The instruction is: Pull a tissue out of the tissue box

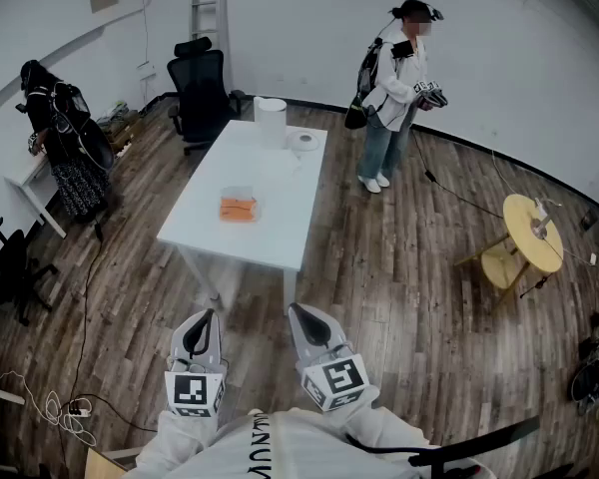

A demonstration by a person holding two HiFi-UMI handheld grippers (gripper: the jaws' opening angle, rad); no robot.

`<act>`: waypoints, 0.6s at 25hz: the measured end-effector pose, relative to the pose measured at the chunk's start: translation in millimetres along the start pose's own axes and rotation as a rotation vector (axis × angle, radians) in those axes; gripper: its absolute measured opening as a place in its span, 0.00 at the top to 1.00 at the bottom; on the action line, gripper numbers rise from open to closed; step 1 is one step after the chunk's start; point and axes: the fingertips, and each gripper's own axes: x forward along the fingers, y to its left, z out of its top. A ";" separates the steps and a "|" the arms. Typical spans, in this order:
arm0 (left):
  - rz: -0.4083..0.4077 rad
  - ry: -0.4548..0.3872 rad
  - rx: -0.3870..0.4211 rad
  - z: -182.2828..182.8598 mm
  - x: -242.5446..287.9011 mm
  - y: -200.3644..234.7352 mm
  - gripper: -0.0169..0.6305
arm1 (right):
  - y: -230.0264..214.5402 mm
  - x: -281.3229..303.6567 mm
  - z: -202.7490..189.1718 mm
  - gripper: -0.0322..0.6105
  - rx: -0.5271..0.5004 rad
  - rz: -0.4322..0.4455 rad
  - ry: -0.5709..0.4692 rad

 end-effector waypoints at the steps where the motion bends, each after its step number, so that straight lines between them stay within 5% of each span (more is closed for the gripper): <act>1: -0.006 -0.004 -0.004 -0.7 1.5 -0.6 0.98 | -0.7 0.7 -0.4 0.95 0.001 -0.001 0.000; 15: -0.001 0.002 -0.002 -4.9 10.4 -14.3 0.98 | -15.4 -9.5 -6.3 0.95 0.048 0.022 -0.008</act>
